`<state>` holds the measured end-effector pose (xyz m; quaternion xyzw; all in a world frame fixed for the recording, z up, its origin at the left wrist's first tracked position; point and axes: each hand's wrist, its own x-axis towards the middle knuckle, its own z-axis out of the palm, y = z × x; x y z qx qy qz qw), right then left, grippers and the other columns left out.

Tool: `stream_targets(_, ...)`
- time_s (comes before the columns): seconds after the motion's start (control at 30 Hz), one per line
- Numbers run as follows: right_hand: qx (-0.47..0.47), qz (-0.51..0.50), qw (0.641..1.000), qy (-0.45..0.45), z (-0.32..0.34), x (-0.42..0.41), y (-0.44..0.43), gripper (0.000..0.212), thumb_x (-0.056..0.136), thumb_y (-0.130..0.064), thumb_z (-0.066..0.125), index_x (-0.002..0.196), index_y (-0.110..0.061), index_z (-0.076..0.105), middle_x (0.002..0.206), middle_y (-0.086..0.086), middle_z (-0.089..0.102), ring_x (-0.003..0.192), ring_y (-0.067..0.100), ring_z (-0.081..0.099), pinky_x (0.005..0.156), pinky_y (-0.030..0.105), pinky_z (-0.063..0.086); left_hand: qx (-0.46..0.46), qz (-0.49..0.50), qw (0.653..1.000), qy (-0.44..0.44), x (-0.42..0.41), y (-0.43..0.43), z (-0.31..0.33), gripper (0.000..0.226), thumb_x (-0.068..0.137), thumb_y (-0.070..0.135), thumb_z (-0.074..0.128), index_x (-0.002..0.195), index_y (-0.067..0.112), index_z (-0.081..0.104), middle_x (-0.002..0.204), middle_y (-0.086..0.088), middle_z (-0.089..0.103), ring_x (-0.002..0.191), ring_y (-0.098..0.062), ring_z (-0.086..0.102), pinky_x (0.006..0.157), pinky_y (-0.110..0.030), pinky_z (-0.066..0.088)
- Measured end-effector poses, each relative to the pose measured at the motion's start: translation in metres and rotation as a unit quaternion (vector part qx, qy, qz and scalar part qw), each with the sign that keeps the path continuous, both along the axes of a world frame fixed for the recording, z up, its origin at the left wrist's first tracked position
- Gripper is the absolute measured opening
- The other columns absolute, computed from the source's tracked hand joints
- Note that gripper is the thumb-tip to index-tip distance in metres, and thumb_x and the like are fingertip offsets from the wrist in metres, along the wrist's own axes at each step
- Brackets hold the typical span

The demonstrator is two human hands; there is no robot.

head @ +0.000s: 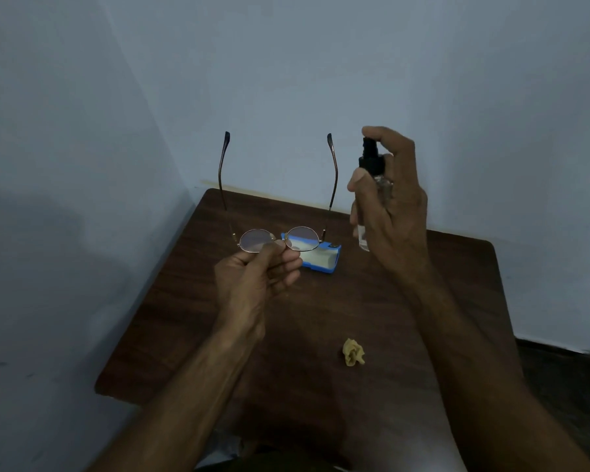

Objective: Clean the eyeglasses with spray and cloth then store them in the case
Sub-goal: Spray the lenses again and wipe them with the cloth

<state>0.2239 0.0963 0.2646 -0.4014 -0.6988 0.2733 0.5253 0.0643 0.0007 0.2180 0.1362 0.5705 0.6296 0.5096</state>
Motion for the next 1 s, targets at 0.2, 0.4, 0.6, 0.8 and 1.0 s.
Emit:
stream_targets(0.2, -0.085, 0.020, 0.996, -0.010, -0.016, -0.013, -0.060, 0.042, 0.109, -0.022, 0.053, 0.149, -0.026, 0.042, 0.087, -0.006, 0.063, 0.058, 0.010, 0.066, 0.049, 0.023, 0.052, 0.009, 0.022, 0.999, 0.033, -0.002, 0.012, -0.007, 0.015, 0.095, 0.011, 0.072, 0.100, -0.001, 0.078, 0.090, -0.016, 0.080, 0.082, -0.023, 0.080, 0.073, -0.031, 0.065)
stream_targets(0.4, -0.175, 0.127, 0.974, -0.062, -0.035, -0.051, -0.091, 0.039, 0.109, -0.036, 0.051, 0.148, -0.039, 0.044, 0.096, -0.012, 0.063, 0.071, -0.005, 0.057, 0.074, 0.021, 0.047, 0.029, 0.007, 0.985, 0.172, -0.005, 0.014, -0.021, 0.017, 0.093, 0.000, 0.067, 0.082, 0.007, 0.078, 0.072, -0.010, 0.074, 0.063, -0.013, 0.070, 0.058, -0.028, 0.059)
stream_targets(0.6, -0.211, 0.116, 0.965, -0.100, -0.029, -0.057, -0.072, 0.020, 0.110, -0.029, 0.051, 0.129, -0.030, 0.052, 0.078, 0.003, 0.071, 0.052, 0.017, 0.067, 0.055, 0.045, 0.061, 0.038, 0.002, 0.982, 0.183, -0.008, 0.015, -0.030, 0.022, 0.093, -0.002, 0.065, 0.074, 0.003, 0.074, 0.059, -0.011, 0.065, 0.051, -0.013, 0.060, 0.049, -0.027, 0.051)
stream_targets(0.8, -0.282, 0.123, 0.948, -0.078, -0.033, -0.062, -0.069, 0.018, 0.109, -0.026, 0.050, 0.125, -0.035, 0.051, 0.078, 0.005, 0.069, 0.053, 0.025, 0.069, 0.050, 0.044, 0.061, 0.047, -0.003, 0.983, 0.180, -0.011, 0.014, -0.037, 0.019, 0.093, -0.002, 0.065, 0.083, 0.007, 0.077, 0.065, -0.004, 0.071, 0.058, -0.016, 0.067, 0.056, -0.032, 0.056)
stream_targets(1.0, -0.296, 0.141, 0.944, 0.037, -0.030, -0.065, -0.066, 0.016, 0.109, -0.022, 0.054, 0.124, -0.026, 0.056, 0.079, 0.016, 0.067, 0.055, 0.026, 0.064, 0.051, 0.035, 0.053, 0.043, -0.010, 0.987, 0.152, -0.013, 0.013, -0.032, 0.041, 0.096, 0.011, 0.070, 0.057, 0.018, 0.063, 0.049, -0.002, 0.057, 0.041, -0.017, 0.054, 0.047, -0.029, 0.046)
